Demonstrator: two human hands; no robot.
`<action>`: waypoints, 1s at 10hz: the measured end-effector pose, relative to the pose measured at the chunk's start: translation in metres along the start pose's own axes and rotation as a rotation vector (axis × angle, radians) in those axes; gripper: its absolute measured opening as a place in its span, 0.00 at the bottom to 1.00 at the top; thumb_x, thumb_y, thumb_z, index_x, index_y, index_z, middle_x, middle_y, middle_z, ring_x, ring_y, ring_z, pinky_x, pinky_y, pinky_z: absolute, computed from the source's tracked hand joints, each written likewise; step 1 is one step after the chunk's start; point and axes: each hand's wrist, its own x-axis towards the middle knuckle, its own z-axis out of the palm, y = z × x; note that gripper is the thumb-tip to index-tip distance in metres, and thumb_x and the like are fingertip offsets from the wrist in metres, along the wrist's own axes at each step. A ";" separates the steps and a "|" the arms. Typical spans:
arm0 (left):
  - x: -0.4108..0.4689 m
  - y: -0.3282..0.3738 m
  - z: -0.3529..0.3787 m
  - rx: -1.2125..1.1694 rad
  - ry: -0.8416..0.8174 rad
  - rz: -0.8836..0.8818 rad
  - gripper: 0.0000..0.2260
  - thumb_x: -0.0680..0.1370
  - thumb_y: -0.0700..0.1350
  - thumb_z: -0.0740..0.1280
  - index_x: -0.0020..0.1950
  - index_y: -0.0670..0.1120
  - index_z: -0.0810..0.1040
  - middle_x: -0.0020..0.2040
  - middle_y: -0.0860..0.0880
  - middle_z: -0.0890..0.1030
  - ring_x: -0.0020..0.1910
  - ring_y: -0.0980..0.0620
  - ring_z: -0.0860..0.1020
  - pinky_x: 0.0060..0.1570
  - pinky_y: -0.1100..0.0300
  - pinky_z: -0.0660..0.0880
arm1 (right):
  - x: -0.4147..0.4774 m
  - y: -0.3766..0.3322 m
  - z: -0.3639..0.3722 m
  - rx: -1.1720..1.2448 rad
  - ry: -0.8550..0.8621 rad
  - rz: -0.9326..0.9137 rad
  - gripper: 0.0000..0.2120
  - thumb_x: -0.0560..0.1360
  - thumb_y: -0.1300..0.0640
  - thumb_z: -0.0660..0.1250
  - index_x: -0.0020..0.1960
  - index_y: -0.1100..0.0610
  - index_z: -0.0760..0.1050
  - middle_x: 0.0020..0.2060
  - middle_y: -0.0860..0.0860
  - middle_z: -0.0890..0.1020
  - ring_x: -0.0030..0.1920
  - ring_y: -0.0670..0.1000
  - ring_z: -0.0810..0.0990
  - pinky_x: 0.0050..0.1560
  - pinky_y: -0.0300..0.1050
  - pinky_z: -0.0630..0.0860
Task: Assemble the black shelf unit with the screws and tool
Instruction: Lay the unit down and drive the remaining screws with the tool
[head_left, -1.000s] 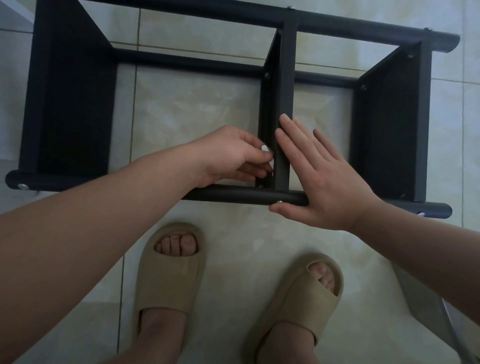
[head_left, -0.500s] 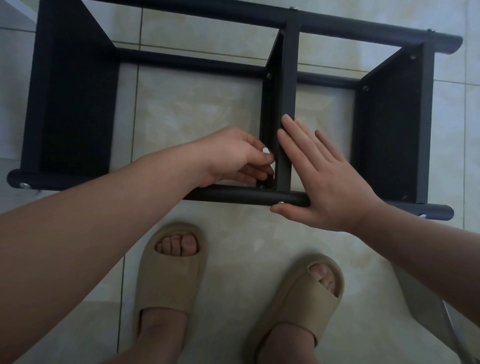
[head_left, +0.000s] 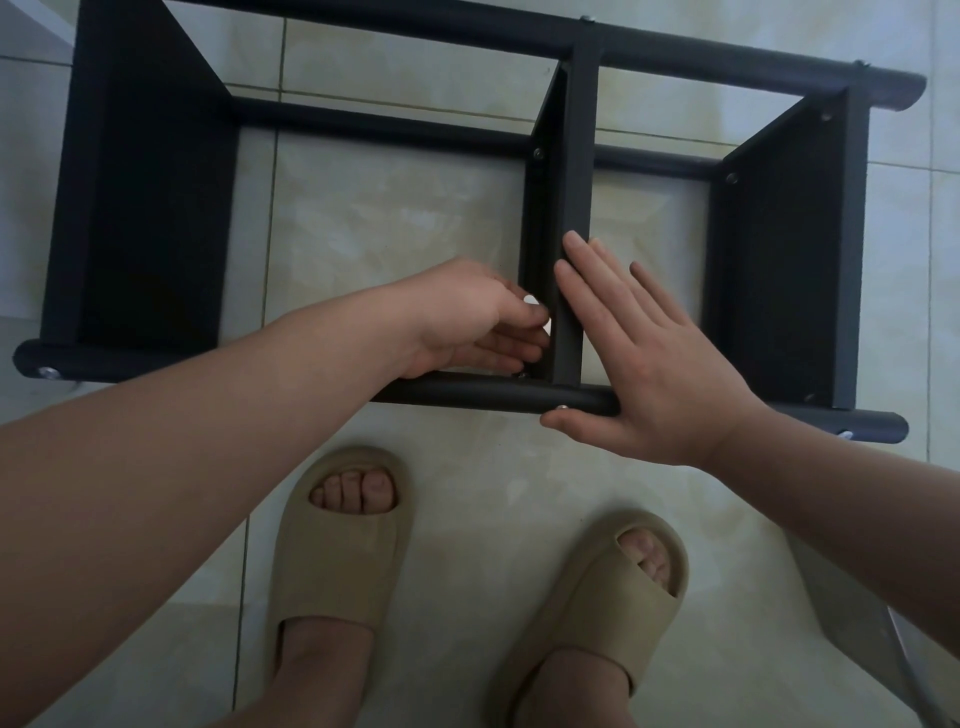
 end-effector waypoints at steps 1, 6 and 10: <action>0.000 0.000 0.000 -0.002 -0.015 -0.018 0.03 0.80 0.42 0.68 0.49 0.43 0.79 0.41 0.46 0.86 0.41 0.51 0.85 0.44 0.57 0.81 | 0.000 0.000 0.000 0.000 0.001 0.001 0.49 0.76 0.29 0.58 0.82 0.62 0.50 0.82 0.56 0.48 0.82 0.56 0.47 0.78 0.64 0.56; -0.009 0.003 0.003 0.185 -0.009 0.059 0.07 0.83 0.40 0.64 0.46 0.44 0.78 0.39 0.48 0.84 0.39 0.54 0.82 0.48 0.59 0.81 | 0.000 0.000 -0.001 -0.015 -0.017 0.005 0.49 0.76 0.28 0.57 0.82 0.61 0.49 0.82 0.56 0.47 0.82 0.55 0.45 0.79 0.63 0.54; -0.017 0.004 -0.003 0.363 -0.038 0.091 0.09 0.83 0.37 0.63 0.45 0.44 0.79 0.41 0.48 0.85 0.43 0.52 0.83 0.51 0.58 0.81 | 0.000 -0.001 -0.002 -0.011 -0.017 0.009 0.49 0.76 0.28 0.57 0.82 0.62 0.49 0.82 0.56 0.47 0.82 0.55 0.45 0.79 0.63 0.54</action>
